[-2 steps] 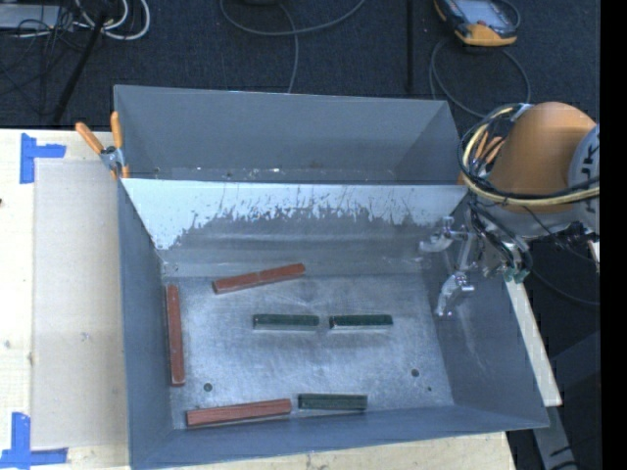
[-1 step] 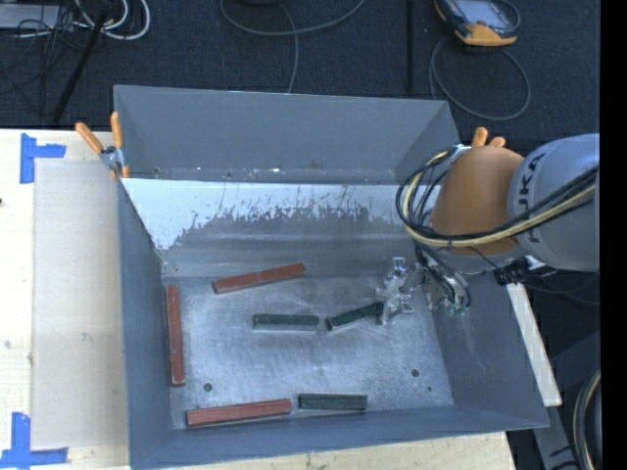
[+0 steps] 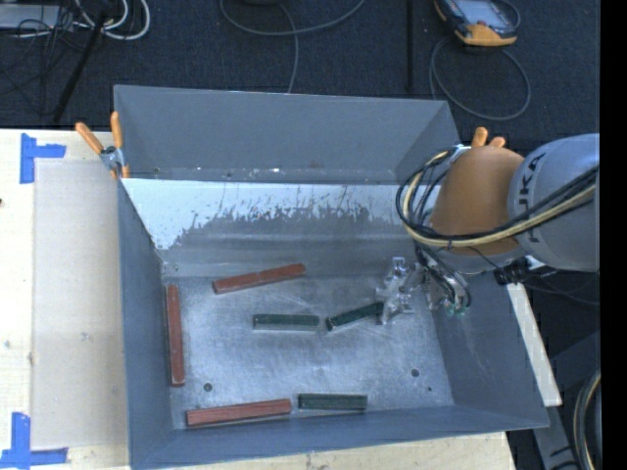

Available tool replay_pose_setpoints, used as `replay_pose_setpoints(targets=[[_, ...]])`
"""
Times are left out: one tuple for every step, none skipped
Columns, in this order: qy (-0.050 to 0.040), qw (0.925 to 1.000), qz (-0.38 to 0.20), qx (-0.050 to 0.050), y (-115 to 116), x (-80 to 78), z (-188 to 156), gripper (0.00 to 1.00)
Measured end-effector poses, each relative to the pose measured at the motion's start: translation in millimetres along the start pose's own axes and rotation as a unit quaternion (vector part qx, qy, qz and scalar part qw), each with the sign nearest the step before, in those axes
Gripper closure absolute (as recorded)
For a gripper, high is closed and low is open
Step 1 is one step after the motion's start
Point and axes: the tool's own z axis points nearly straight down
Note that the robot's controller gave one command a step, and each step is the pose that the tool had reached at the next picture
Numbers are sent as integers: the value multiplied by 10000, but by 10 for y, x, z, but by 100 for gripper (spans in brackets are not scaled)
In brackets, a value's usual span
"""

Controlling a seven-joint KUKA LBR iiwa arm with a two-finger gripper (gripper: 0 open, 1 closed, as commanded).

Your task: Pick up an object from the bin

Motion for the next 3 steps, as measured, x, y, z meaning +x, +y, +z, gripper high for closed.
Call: replay_pose_setpoints(targets=[[28, 10000, 0, -3, 3, 9, -26, 100], [62, 9966, 816, -3, -49, -51, -328, 100], [41, 9977, -679, -2, -223, 151, -2256, 100]])
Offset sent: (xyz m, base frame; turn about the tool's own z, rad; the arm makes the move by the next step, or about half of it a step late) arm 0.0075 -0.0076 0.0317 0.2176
